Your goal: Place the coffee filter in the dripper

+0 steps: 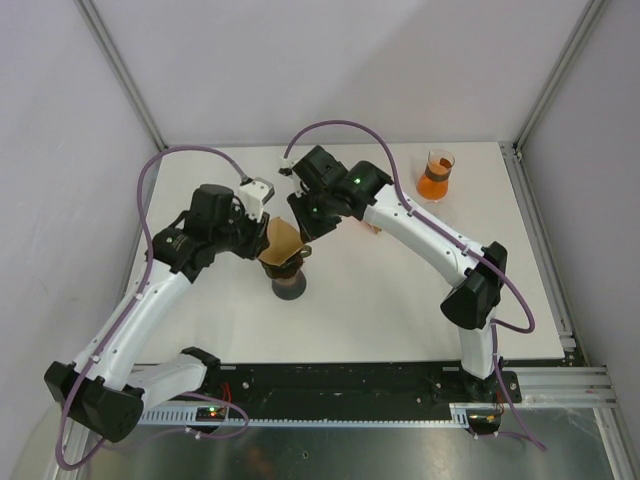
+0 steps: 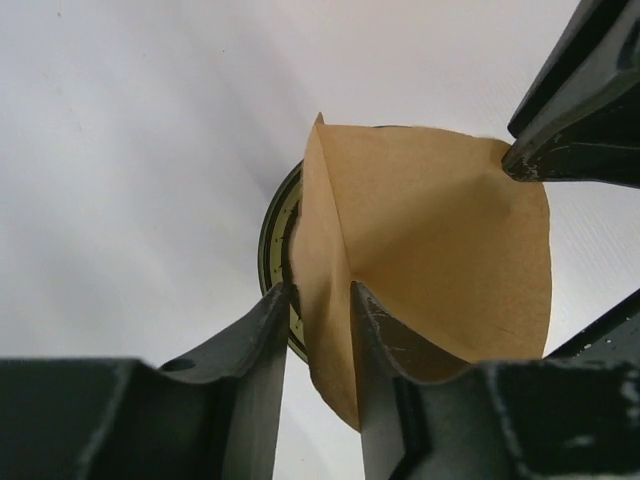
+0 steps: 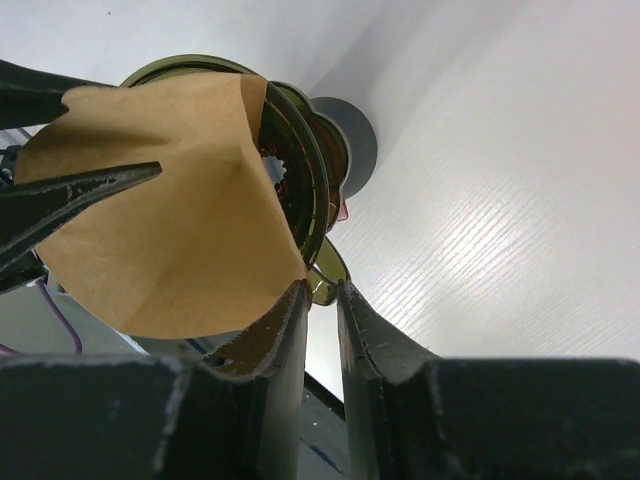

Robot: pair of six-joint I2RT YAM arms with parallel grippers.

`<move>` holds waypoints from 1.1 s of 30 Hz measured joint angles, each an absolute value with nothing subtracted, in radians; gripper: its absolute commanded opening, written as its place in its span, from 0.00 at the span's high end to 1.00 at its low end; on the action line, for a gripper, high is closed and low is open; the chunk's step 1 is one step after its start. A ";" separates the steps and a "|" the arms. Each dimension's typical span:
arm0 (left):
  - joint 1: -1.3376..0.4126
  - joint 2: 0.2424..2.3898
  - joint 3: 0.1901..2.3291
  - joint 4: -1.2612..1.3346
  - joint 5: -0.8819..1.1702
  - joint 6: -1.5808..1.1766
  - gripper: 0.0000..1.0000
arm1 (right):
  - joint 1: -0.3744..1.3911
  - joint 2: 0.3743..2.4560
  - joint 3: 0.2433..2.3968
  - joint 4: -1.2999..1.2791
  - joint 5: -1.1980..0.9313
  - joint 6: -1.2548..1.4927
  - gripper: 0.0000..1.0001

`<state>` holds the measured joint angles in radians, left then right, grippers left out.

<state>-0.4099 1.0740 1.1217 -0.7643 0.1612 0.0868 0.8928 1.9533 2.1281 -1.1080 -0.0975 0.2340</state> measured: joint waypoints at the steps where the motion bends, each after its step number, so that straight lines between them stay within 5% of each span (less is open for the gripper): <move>1: -0.410 1.071 1.122 -0.765 0.161 0.089 0.59 | 0.893 1.953 2.128 -1.108 -0.097 0.234 0.75; 18: -0.410 1.047 1.136 -0.766 0.116 0.115 0.34 | 0.894 1.884 2.122 -1.061 -0.107 0.230 0.68; 24: -0.409 1.032 1.158 -0.766 0.108 0.124 0.14 | 0.896 1.847 2.108 -1.018 -0.113 0.225 0.68; 29: -0.395 1.021 1.178 -0.766 0.104 0.127 0.04 | 0.913 1.836 2.101 -0.955 -0.129 0.211 0.96; 33: -0.345 1.019 1.203 -0.765 0.080 0.128 0.01 | 0.934 1.840 2.101 -0.932 -0.151 0.204 1.00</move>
